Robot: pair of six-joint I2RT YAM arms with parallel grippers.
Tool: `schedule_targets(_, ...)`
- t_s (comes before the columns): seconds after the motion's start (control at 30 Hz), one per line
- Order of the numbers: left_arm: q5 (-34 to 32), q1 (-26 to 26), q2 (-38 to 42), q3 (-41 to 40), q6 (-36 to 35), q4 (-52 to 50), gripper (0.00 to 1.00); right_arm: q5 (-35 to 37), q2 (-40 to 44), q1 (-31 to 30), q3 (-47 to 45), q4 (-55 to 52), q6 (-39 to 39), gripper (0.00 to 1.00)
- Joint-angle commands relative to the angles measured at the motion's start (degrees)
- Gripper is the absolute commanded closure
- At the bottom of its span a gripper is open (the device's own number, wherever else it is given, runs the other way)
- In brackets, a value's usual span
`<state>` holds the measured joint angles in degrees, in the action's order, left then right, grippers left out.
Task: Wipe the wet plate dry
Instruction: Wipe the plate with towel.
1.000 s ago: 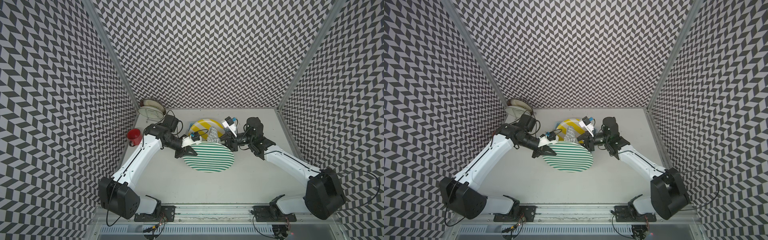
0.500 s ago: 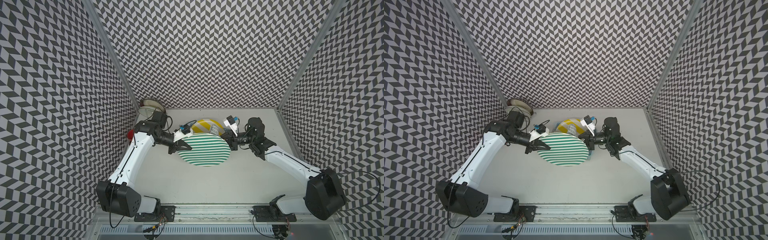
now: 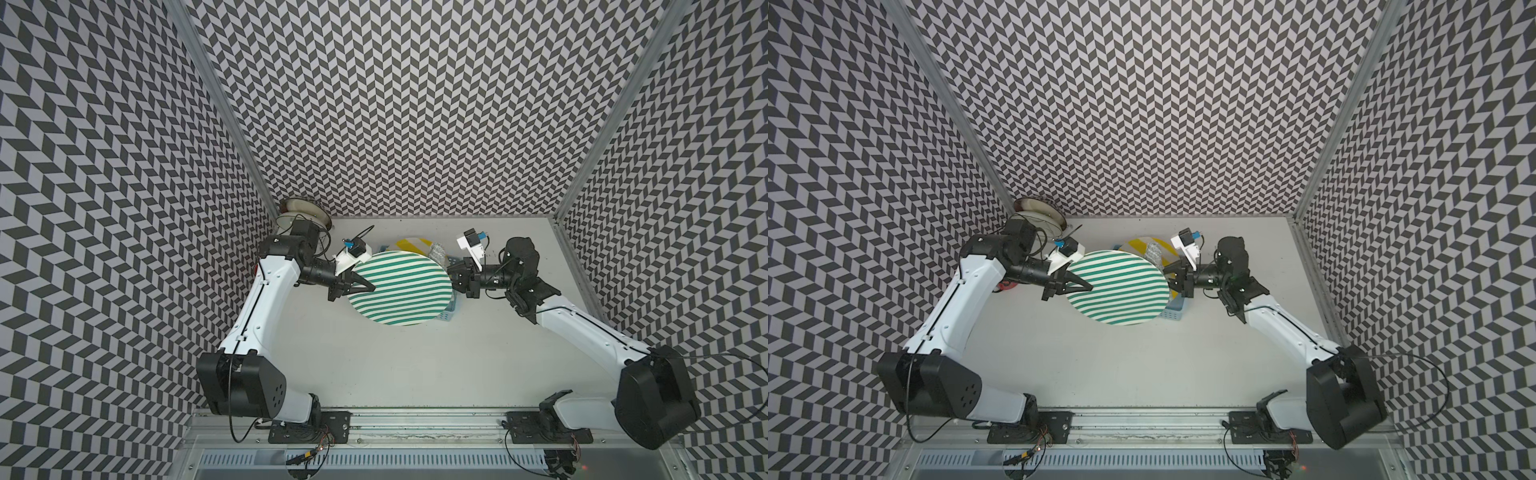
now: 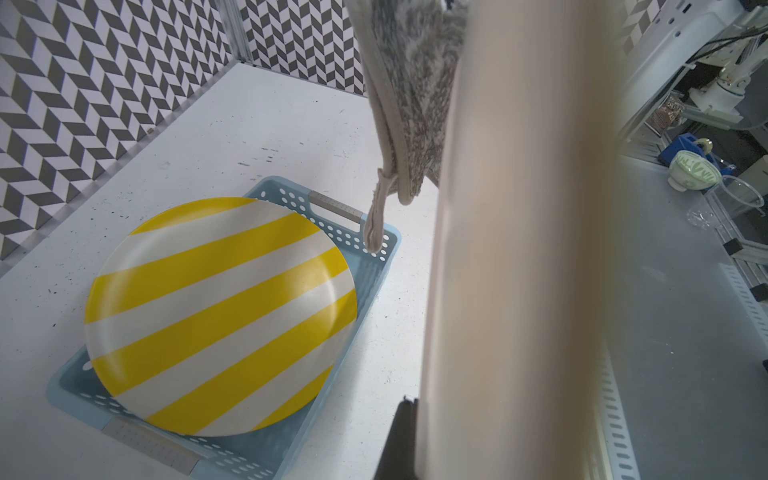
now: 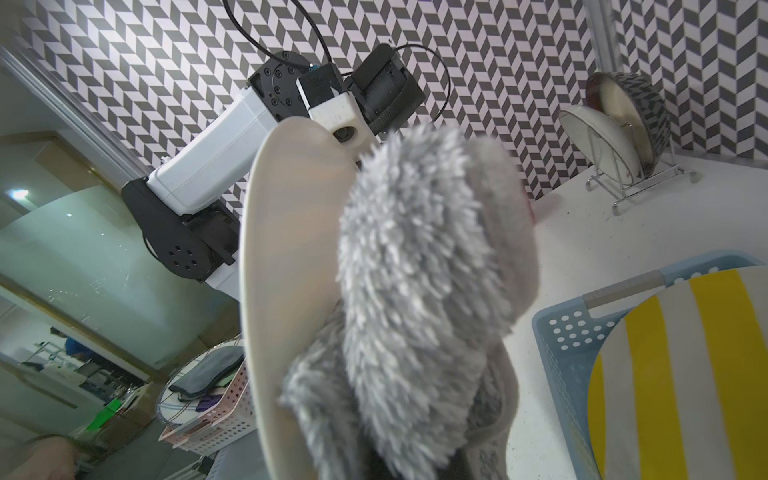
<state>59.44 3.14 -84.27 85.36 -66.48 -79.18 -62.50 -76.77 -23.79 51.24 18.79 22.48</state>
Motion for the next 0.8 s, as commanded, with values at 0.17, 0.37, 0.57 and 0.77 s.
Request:
schedule_targets(0.17, 1.08, -4.21, -2.10, 2.88, 8.40, 7.85, 1.00, -7.46, 3.23, -1.06, -1.36, 5.71, 2.99, 1.00)
schedule_targets(0.37, 6.46, -4.19, -2.48, 2.57, 17.60, 13.32, 1.00, -6.54, 2.85, -1.12, -2.04, 5.82, 3.17, 1.00)
schedule_targets(0.57, 11.46, -4.19, -3.72, 2.53, 20.56, 13.62, 1.00, -6.01, 2.69, -1.16, -3.17, 7.80, 4.58, 1.00)
schedule_targets(0.77, 14.16, -4.19, -4.78, 1.92, 23.55, 14.60, 1.00, -5.85, 2.98, -1.24, -4.18, 10.68, 6.31, 1.00)
